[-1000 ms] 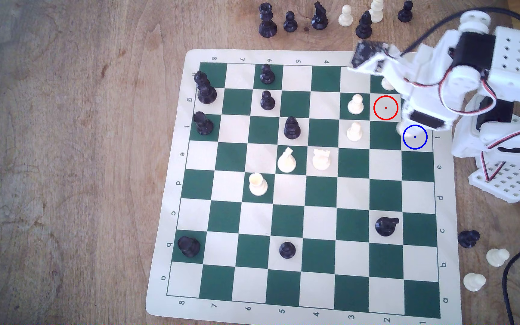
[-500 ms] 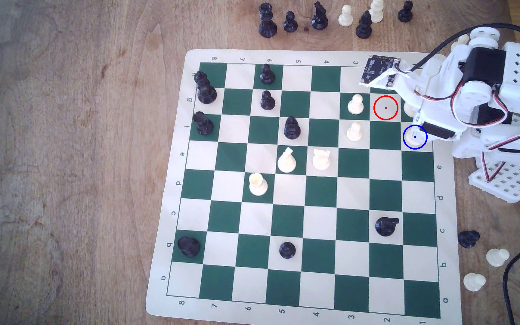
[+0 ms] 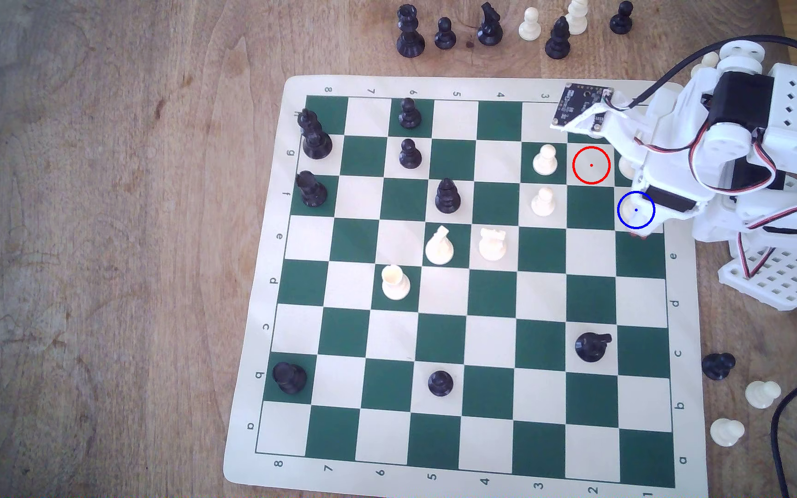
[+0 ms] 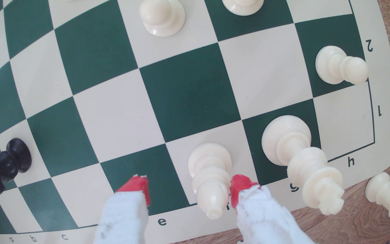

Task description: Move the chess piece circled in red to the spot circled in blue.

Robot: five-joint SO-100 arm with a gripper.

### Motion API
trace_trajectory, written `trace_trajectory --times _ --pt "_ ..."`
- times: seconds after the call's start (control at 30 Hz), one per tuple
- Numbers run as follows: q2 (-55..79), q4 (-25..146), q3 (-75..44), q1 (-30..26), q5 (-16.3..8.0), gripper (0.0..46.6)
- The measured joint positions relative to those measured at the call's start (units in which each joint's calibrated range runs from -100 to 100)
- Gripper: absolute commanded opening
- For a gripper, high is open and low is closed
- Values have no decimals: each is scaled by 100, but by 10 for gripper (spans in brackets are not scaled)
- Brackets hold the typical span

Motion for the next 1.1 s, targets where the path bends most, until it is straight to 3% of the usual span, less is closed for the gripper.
trace_trajectory --times 0.2,0.27,0.53,0.67,0.8,1.0,1.1 --pt "0 104 0 29 -10 223" --pt "-75 271 -99 44 -29 207" --pt "-444 900 -1175 88 -83 192" --pt "-729 741 -2015 -37 -107 91" --pt "-1223 -24 -2015 -265 -112 12" --pt "-1961 -1450 -1202 -420 -112 3" --pt "-2195 -3012 -226 -310 -112 3"
